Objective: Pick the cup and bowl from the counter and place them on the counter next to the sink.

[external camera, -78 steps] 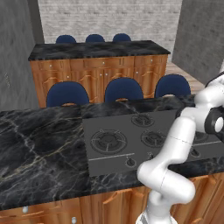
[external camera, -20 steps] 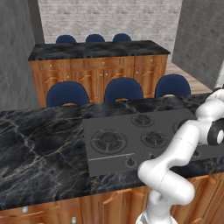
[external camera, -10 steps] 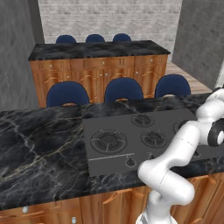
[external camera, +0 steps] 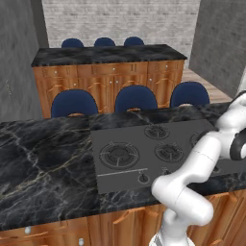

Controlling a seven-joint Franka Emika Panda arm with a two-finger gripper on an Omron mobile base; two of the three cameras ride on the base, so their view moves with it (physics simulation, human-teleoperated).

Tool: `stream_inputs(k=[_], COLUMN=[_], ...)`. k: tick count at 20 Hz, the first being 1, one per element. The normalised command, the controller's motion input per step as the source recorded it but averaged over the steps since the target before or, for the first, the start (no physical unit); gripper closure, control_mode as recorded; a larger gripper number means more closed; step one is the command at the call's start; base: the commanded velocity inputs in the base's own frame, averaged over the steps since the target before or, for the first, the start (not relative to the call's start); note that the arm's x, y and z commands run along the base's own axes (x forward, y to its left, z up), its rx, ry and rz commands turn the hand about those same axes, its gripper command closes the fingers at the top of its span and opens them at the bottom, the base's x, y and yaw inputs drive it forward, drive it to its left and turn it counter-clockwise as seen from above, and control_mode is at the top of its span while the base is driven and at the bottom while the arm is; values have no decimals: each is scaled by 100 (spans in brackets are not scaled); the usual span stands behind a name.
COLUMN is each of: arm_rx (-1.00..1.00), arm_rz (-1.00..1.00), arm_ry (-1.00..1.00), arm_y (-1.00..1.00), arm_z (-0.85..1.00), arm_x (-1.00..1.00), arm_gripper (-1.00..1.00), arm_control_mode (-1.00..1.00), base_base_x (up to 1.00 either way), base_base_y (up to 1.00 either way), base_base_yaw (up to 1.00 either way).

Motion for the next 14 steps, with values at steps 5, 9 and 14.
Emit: stream_inputs(k=[5,9,14], arm_rx=[-2,-11,-15], arm_rz=[0,0,0], arm_ry=[-2,0,0], arm_y=[23,89,100], arm_z=[71,55,44], arm_x=[-73,-58,-71], arm_gripper=[100,100,100], arm_control_mode=[-100,-100,-100], base_base_x=[0,0,0], base_base_y=[0,0,0], base_base_yaw=[0,0,0])
